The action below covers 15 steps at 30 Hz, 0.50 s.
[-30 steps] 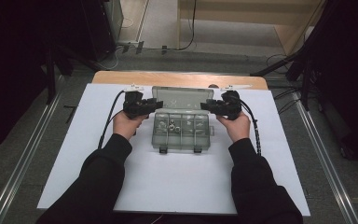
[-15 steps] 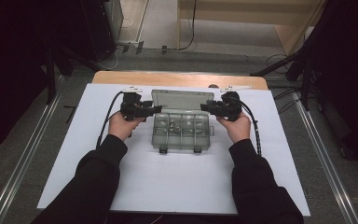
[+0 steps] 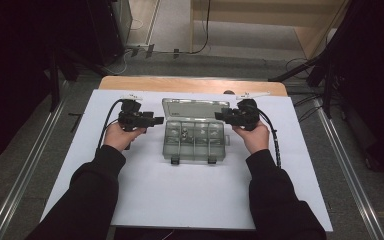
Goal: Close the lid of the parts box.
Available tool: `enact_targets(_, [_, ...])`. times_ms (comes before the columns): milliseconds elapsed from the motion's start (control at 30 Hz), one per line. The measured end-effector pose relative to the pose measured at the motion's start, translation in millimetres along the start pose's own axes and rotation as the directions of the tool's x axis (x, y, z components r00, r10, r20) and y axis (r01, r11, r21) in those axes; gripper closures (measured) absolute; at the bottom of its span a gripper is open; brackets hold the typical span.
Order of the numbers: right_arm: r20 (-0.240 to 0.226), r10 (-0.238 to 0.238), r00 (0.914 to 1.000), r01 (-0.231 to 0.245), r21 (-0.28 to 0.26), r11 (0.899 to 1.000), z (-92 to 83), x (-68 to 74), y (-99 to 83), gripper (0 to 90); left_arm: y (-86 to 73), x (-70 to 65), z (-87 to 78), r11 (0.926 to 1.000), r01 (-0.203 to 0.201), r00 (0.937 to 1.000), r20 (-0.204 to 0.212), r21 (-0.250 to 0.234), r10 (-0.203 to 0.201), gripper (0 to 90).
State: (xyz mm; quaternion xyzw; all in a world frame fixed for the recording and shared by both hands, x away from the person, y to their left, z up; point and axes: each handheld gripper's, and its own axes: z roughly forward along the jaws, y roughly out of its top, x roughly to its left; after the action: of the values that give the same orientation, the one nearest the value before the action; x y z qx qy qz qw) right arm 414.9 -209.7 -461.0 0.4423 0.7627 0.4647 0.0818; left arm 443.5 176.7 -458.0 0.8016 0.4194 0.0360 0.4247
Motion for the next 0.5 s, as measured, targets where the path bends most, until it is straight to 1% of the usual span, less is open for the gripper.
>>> enact_targets(67, [0.002,0.002,1.0,-0.002,-0.002,1.0,0.0,0.3,-0.5,56.7,-0.4,2.6,-1.6,0.9999,-0.002,1.0,-0.003,0.011,0.002,37.9])
enact_targets(100, [0.002,0.0,1.0,0.0,-0.002,1.0,0.0,0.3,-0.7,56.7,-0.3,3.8,-2.3,0.9999,0.004,1.0,-0.003,0.012,-0.004,38.8])
enact_targets(200, [0.002,0.0,1.0,0.0,-0.002,1.0,-0.2,0.5,-1.0,56.5,0.9,6.5,-5.2,0.9999,0.009,0.9999,-0.012,0.008,-0.009,48.4])
enact_targets(267, [0.002,0.0,1.0,0.0,-0.003,1.0,-0.1,0.6,-1.1,56.4,4.0,7.8,-6.1,0.9993,0.031,0.9995,-0.01,0.021,-0.031,53.1])
enact_targets(300, [0.002,-0.002,1.0,0.002,-0.002,1.0,-0.1,0.5,-1.1,56.4,5.9,8.5,-6.1,0.9987,0.044,0.999,-0.004,0.023,-0.044,53.2])
enact_targets(333, [0.002,-0.002,1.0,0.002,-0.003,1.0,-0.1,0.5,-1.1,56.4,8.4,8.9,-6.5,0.9978,0.058,0.9983,-0.001,0.032,-0.058,55.3])
enact_targets(367, [0.003,-0.001,1.0,0.001,-0.003,1.0,-0.1,0.7,-1.2,56.4,10.8,9.2,-6.5,0.9977,0.06,0.9982,0.004,0.029,-0.06,57.8])
enact_targets(400, [0.002,-0.001,1.0,0.001,-0.003,1.0,0.0,0.7,-1.2,56.4,13.5,9.3,-6.7,0.9977,0.059,0.9982,0.009,0.034,-0.059,60.7])
enact_targets(500, [0.002,-0.004,1.0,0.004,-0.002,1.0,-0.2,0.9,-1.3,56.3,22.5,6.9,-6.5,0.998,0.032,0.9995,0.005,0.055,-0.033,72.6])
